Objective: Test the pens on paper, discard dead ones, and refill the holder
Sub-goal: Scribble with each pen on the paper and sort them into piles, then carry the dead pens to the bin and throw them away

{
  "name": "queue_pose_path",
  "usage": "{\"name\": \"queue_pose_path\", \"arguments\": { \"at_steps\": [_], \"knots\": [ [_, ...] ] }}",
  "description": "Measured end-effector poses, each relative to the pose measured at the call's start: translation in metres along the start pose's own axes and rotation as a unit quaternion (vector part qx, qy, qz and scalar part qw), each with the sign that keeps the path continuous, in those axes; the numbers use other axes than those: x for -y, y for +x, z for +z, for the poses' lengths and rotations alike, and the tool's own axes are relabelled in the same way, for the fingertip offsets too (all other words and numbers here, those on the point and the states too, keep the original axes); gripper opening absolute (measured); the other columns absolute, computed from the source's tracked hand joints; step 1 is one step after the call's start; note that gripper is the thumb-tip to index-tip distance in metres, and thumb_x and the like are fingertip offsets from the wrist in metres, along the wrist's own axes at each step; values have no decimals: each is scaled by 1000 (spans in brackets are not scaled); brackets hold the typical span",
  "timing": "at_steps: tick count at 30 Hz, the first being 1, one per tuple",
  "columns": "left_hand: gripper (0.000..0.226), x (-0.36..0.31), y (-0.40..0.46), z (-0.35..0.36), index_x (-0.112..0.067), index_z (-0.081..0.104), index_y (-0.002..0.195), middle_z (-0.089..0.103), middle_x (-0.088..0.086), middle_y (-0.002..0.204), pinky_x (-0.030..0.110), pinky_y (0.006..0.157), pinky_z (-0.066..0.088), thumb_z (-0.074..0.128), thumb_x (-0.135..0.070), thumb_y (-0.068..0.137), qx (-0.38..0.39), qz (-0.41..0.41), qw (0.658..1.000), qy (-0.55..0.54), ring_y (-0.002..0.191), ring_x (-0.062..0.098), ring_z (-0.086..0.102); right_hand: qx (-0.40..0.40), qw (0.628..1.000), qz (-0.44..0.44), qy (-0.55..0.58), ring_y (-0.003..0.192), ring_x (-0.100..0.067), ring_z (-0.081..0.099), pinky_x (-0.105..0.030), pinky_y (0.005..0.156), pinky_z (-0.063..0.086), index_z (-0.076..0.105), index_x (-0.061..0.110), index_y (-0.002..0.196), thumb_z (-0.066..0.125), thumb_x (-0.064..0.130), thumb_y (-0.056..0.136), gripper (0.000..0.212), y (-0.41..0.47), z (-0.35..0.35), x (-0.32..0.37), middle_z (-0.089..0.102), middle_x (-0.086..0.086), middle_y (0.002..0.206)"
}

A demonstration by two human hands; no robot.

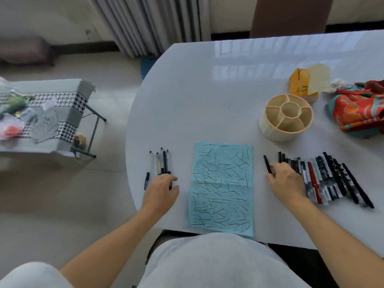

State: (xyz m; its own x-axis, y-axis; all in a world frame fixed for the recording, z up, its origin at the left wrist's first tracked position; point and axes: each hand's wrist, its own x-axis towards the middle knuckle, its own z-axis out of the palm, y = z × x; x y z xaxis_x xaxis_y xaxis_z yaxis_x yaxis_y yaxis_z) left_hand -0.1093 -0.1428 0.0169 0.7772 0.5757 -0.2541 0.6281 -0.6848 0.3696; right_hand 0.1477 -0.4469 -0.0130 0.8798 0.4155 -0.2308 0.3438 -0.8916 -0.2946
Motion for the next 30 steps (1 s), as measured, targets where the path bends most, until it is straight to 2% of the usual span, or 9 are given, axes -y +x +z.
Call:
{"name": "queue_pose_path", "arguments": {
  "at_steps": [3,6,10,13,15,18,22,26,30],
  "knots": [
    [47,28,5,-6,-20,57,128,58,-1,124,37,96,46,68,-40,87,-47,-109,993,24,116,21,48,-55,996,-12,65,72,-33,60,-32,60,44,66,10,119,69,15,92,28,-10,1,2,62,-10,98],
    [81,41,18,-5,-14,37,145,41,4,143,42,107,39,66,-57,84,-28,-193,980,37,130,27,38,-67,991,-36,109,70,-27,61,-34,62,46,68,12,117,66,15,92,26,-29,6,16,64,-5,98],
    [94,31,43,-2,-13,33,144,40,6,141,41,99,42,62,-73,78,-2,-252,966,52,128,28,39,-31,986,-75,145,70,-16,59,-30,67,46,71,15,112,70,13,90,23,-60,20,38,67,3,97],
    [87,20,56,-2,-15,40,133,42,6,131,41,89,46,62,-73,72,13,-295,953,72,120,27,41,-3,981,-95,169,63,3,49,-25,68,45,73,15,114,75,7,86,30,-77,30,45,65,8,95],
    [79,15,61,0,-14,42,129,41,6,127,41,85,46,62,-64,71,17,-303,950,71,116,27,42,24,978,-103,180,60,8,50,-22,65,44,73,17,116,76,6,85,33,-86,32,46,64,12,95],
    [70,8,64,4,-13,41,129,41,8,127,41,81,45,64,-51,75,28,-310,950,37,117,29,43,48,973,-112,197,70,-1,59,-24,66,47,72,20,117,76,7,86,34,-93,30,41,63,16,98],
    [64,5,61,9,-11,38,128,44,10,125,39,74,43,65,-42,79,23,-307,951,19,114,31,47,64,972,-118,195,73,-11,58,-30,64,51,73,19,113,76,6,86,30,-96,24,33,62,18,96],
    [44,7,53,16,-8,43,124,50,12,126,42,84,49,61,-24,87,39,-299,953,44,114,33,54,71,973,-114,185,58,-13,57,-35,66,55,74,15,111,73,0,87,29,-87,14,27,66,10,96],
    [33,14,45,19,-7,47,121,54,14,125,42,85,50,54,-21,92,51,-272,959,65,112,36,60,75,976,-121,164,62,-11,61,-34,69,55,73,14,113,71,3,90,26,-76,8,38,66,9,96]
  ]
}}
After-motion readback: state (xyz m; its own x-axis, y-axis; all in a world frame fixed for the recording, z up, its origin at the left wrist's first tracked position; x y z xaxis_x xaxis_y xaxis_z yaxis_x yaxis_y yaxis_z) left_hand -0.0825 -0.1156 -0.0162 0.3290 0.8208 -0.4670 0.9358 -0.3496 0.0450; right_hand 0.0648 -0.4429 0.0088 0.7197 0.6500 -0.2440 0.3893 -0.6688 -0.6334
